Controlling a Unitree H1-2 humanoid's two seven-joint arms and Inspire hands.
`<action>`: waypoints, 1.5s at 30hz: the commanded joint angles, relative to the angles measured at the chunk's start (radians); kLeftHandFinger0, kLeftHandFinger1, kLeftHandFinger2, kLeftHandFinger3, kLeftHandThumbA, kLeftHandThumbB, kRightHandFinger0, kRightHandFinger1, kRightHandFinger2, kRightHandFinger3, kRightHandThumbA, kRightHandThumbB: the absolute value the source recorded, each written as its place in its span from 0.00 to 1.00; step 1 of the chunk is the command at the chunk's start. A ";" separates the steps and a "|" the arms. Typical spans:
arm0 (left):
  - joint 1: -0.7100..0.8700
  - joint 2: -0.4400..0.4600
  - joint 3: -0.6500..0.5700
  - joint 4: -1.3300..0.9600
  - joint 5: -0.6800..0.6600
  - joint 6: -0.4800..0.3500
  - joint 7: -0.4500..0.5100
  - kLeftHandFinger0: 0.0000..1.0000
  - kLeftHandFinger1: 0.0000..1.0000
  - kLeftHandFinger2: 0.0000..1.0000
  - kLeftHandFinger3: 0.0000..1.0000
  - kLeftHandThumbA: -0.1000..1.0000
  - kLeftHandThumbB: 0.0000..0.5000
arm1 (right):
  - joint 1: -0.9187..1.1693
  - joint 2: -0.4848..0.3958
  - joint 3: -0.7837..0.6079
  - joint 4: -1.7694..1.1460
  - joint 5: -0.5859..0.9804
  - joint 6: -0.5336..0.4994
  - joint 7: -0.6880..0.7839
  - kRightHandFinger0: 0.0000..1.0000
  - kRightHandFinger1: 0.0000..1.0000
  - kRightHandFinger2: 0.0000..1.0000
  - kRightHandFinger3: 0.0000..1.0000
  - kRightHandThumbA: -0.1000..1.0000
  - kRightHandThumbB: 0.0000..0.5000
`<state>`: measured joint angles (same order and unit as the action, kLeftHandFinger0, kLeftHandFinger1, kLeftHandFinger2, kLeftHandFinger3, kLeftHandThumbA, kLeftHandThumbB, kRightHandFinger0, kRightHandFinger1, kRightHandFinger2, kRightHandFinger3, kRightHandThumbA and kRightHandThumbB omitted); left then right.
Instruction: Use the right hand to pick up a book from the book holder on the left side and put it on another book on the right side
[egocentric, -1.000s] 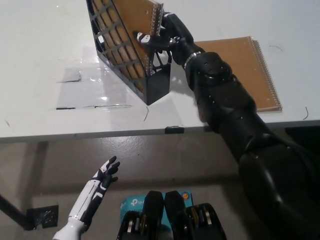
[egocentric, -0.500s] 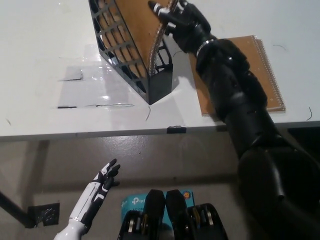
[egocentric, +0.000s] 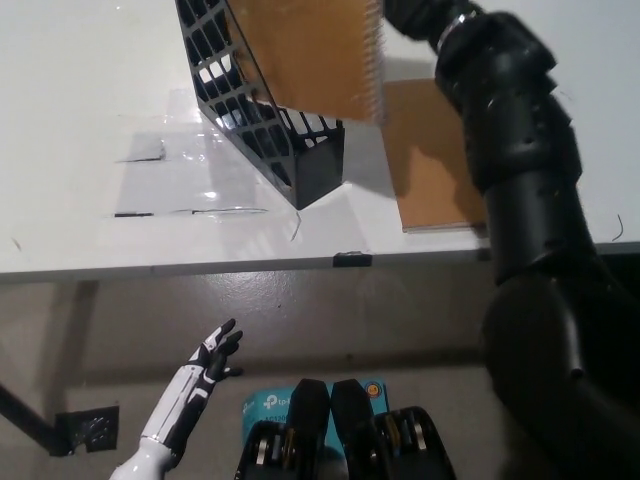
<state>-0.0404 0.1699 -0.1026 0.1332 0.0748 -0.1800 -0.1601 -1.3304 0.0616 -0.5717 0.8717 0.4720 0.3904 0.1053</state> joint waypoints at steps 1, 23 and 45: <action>-0.023 0.029 -0.001 -0.026 0.014 -0.026 -0.012 0.85 0.97 1.00 1.00 1.00 0.50 | -0.269 -0.093 -0.018 -0.168 0.282 0.080 0.022 0.00 0.25 0.71 1.00 0.00 0.25; -0.012 0.034 0.005 -0.029 -0.005 -0.013 -0.010 0.83 0.95 1.00 1.00 1.00 0.50 | -0.159 -0.402 0.183 -0.010 0.407 0.080 0.037 0.00 0.37 0.70 1.00 0.00 0.14; -0.005 0.026 0.018 -0.024 -0.015 -0.032 0.005 0.81 0.93 1.00 1.00 1.00 0.51 | -0.092 -0.381 0.317 0.494 0.088 -0.078 0.187 0.00 0.06 0.66 1.00 0.00 0.29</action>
<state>-0.0425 0.1914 -0.0985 0.1310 0.0715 -0.1797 -0.1594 -1.3434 -0.3113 -0.2634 1.3679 0.6119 0.4239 0.2117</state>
